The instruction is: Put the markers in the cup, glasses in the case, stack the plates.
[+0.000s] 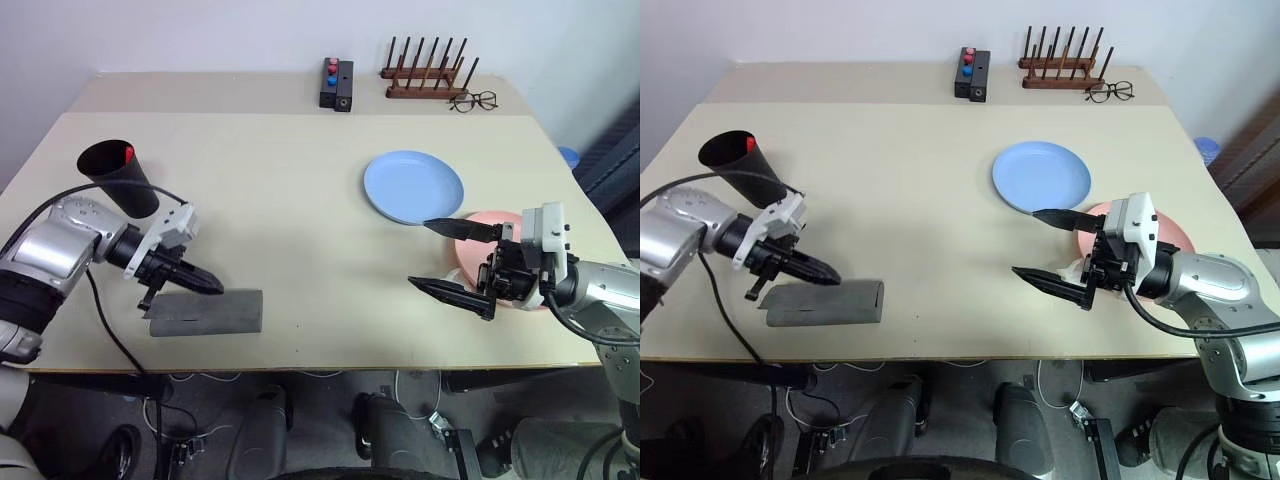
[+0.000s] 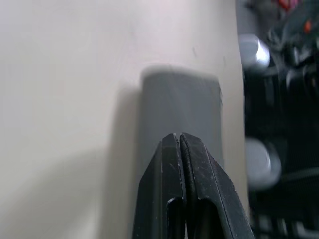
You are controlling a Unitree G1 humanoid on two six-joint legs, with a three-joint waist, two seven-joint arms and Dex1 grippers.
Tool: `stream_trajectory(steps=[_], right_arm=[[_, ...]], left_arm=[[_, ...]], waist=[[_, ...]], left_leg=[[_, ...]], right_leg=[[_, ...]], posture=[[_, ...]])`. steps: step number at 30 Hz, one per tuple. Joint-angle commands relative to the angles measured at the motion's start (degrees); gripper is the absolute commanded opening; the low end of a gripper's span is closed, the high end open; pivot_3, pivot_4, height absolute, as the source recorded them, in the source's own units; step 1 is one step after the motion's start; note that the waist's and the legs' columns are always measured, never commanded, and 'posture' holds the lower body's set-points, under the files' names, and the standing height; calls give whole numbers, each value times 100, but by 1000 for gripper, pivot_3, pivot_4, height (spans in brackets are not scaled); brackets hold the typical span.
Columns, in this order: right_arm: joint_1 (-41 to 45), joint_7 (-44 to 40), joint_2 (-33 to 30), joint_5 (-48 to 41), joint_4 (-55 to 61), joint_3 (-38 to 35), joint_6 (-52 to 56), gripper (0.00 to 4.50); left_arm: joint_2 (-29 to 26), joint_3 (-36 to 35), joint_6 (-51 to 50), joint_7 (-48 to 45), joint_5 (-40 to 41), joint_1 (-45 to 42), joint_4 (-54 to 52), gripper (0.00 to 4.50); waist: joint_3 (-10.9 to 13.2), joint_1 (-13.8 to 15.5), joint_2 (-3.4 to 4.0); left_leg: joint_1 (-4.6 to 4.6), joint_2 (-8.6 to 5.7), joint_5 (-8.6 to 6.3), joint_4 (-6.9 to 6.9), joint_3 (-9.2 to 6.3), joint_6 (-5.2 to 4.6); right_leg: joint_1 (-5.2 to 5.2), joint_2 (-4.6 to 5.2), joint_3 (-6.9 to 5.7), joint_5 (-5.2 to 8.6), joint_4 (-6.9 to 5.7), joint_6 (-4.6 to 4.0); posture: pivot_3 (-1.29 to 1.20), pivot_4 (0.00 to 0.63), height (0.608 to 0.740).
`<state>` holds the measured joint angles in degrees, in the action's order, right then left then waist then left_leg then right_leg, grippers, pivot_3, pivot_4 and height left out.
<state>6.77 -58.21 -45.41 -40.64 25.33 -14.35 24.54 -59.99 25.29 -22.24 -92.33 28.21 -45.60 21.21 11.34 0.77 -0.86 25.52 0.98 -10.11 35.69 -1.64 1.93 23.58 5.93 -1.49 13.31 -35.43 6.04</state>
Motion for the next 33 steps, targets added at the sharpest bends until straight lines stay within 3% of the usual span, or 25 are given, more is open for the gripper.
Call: stream_trajectory(steps=[1, 3, 9, 10, 17, 21, 27, 33], right_arm=[[146, 215, 17, 12, 3, -64, 48, 4500], [156, 308, -11, 34, -36, -35, 138, 4500], [195, 597, -41, -108, -51, -44, 565, 4500], [159, 639, -79, 46, -67, 0, 547, 4500], [26, 1488, -12, 822, 6, 261, 813, 4500], [-186, 1841, -58, 1260, 222, 290, 767, 4500], [-547, 1741, -498, 1344, -101, -617, 920, 4500], [-796, 1838, -424, 1280, 158, -875, 1075, 4500]], left_arm=[[453, -842, -64, 29, 178, -682, 515, 548], [827, -1216, 33, 217, 156, -957, 834, 1272], [1426, -1821, -85, 322, 152, -1081, 769, 4278], [1502, -1879, -67, 355, 138, -1074, 752, 4463], [2001, -2209, 134, 795, 27, -908, 580, 4463], [1909, -2092, -580, 553, 238, -412, -113, 4463], [2196, -2297, -364, 705, 171, -99, -177, 4463], [2497, -2365, -206, 808, 161, -113, -226, 4463]], waist=[[0, 5, 0], [0, 4, -2], [0, -35, -1], [0, -33, -1], [0, -2, -1], [-1, -11, -1], [-1, 20, -1], [-4, -8, -3]], left_leg=[[1, 0, 0, 1, -2, 0], [1, -1, 0, 5, -3, -1], [-4, -1, 1, 1, -2, -2], [-5, 0, 1, 2, -4, -3], [-4, -1, 1, 16, -5, -2], [-4, -1, 1, 12, -4, -2], [-4, -2, 1, 24, -5, -2], [-7, -1, 1, 22, -8, -2]], right_leg=[[0, -1, -2, 0, -1, 0], [-3, -1, -4, 0, -3, 0], [-3, -4, -2, -1, -12, 3], [-2, -6, -3, -1, -15, 3], [-5, -5, -2, -1, -20, 2], [-5, -5, 0, -1, -19, 2], [-10, -4, -1, -1, -21, 1], [-15, -4, -2, -1, -15, 1]], posture=[[0, 150, 740], [0, 150, 740], [0, 150, 740], [0, 150, 740], [0, 150, 740], [0, 150, 740], [0, 150, 740], [0, 150, 740]])
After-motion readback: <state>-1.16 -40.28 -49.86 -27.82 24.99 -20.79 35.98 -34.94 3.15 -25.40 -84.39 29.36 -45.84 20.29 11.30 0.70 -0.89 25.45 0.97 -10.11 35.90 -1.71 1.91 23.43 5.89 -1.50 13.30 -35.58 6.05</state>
